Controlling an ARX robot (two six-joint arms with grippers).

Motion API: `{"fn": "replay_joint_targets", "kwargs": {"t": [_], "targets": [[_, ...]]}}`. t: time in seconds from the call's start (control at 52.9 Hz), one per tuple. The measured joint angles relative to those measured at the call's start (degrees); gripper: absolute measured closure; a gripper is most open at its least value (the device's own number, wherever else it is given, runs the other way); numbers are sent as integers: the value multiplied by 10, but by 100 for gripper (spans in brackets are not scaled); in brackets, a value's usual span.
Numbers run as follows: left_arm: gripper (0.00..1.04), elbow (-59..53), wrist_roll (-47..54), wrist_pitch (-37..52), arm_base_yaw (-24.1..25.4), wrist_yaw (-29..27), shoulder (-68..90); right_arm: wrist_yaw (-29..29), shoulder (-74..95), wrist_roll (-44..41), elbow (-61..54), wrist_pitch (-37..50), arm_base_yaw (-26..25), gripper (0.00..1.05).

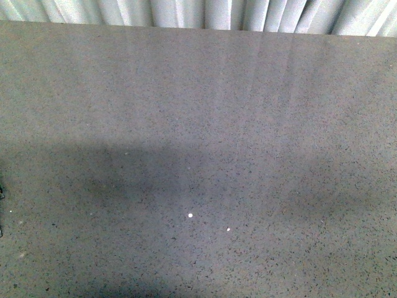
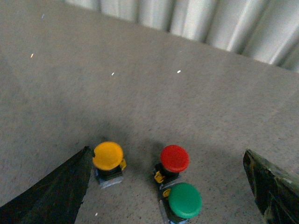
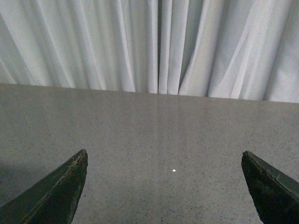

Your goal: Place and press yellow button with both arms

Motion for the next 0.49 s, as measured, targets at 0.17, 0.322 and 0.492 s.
{"fn": "replay_joint_targets", "kwargs": {"t": [0.17,0.322,0.492], "targets": [[9,2,3,135,88,58,151,0,0,0,0,0,0,9],[9,1,39,300,156,77,312,0,0,0,0,0,0,9],[9,-11,47,414,165,82,433,0,0,0,0,0,0,9]]}}
